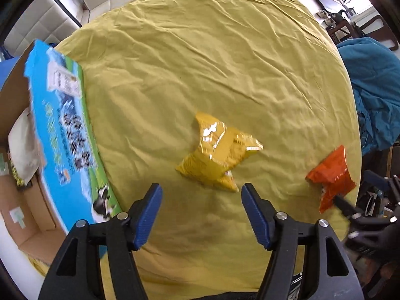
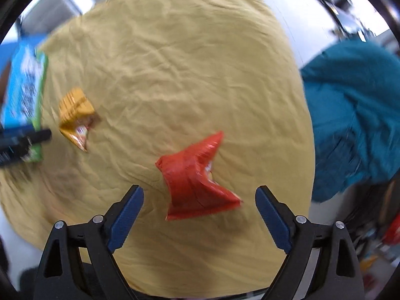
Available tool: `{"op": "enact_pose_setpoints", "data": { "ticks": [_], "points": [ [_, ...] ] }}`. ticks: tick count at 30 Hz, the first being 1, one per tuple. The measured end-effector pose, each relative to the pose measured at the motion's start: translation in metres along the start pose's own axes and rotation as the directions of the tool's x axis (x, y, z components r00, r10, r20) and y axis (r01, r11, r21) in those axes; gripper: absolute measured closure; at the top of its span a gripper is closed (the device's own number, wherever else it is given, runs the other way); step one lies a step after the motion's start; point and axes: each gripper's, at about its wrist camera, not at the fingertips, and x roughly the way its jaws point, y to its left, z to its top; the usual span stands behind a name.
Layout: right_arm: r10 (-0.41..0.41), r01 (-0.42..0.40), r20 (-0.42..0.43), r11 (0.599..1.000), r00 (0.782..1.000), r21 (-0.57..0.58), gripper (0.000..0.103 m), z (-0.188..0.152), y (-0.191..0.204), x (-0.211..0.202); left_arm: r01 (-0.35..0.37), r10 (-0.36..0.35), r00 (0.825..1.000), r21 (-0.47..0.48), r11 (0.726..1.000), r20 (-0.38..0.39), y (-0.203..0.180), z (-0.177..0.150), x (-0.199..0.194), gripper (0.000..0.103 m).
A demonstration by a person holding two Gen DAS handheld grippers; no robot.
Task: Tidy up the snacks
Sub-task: 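Grasp the yellow bag with the left tool while the right tool grasps the orange-red bag, then carry the yellow and orange-red bags over the box with both tools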
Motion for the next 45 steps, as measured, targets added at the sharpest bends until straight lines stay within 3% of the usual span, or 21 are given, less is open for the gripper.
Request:
{"op": "enact_pose_setpoints", "data": {
  "ticks": [3,4,5,6,7,12,14,15,17,21,26,36,45],
  "points": [
    [-0.035,0.034,-0.048,0.999,0.998,-0.029,0.011,0.008,0.012,0.022,0.023,-0.020,0.998,0.049,0.999,-0.058,0.015,0.022,0.016,0.039],
    [-0.037,0.035,-0.065,0.999,0.997,-0.025,0.018,0.011,0.013,0.030,0.015,-0.008,0.997,0.076,0.997,-0.081,0.014,0.027,0.023,0.039],
    [-0.043,0.043,-0.075,0.999,0.996,-0.012,0.027,0.012,0.013,0.035,0.000,0.009,0.996,0.092,0.996,-0.090,0.017,0.031,0.029,0.039],
    [-0.051,0.052,-0.087,0.999,0.995,0.005,0.049,0.014,0.011,0.040,-0.014,0.026,0.995,0.116,0.993,-0.097,0.015,0.035,0.035,0.039],
    [-0.024,0.027,-0.104,0.999,0.994,0.030,0.060,0.015,0.007,0.044,-0.010,0.024,0.994,0.131,0.991,-0.106,0.013,0.037,0.041,0.039],
    [0.061,-0.043,-0.114,0.986,0.992,0.158,0.062,0.016,-0.014,0.053,0.044,-0.027,0.982,0.087,0.995,-0.184,0.022,0.055,0.070,0.039],
    [0.103,-0.079,-0.113,0.976,0.988,0.205,0.063,0.015,-0.023,0.054,0.047,-0.035,0.984,0.065,0.997,-0.175,0.034,0.059,0.077,0.040],
    [0.118,-0.091,-0.110,0.971,0.987,0.223,0.063,0.015,-0.026,0.055,0.035,-0.025,0.987,0.057,0.998,-0.159,0.037,0.061,0.079,0.052],
    [0.138,-0.108,-0.104,0.962,0.985,0.250,0.064,0.014,-0.037,0.055,0.028,-0.022,0.990,0.041,0.999,-0.143,0.043,0.063,0.084,0.053],
    [0.137,-0.106,-0.098,0.958,0.986,0.265,0.064,0.011,-0.045,0.055,0.023,-0.020,0.993,0.023,0.999,-0.119,0.046,0.062,0.088,0.054],
    [0.113,-0.078,-0.113,0.958,0.987,0.277,0.064,0.002,-0.037,0.068,0.005,-0.002,0.994,0.026,1.000,-0.111,0.035,0.035,0.091,0.051],
    [0.107,-0.072,-0.109,0.957,0.988,0.281,0.064,-0.003,-0.028,0.079,-0.049,0.050,0.997,0.021,0.999,-0.067,0.007,0.034,0.105,0.055],
    [0.118,-0.094,-0.067,0.952,0.991,0.291,0.066,-0.005,-0.027,0.061,-0.072,0.072,0.997,0.005,0.997,0.025,-0.007,0.005,0.063,0.060]
  ]
}}
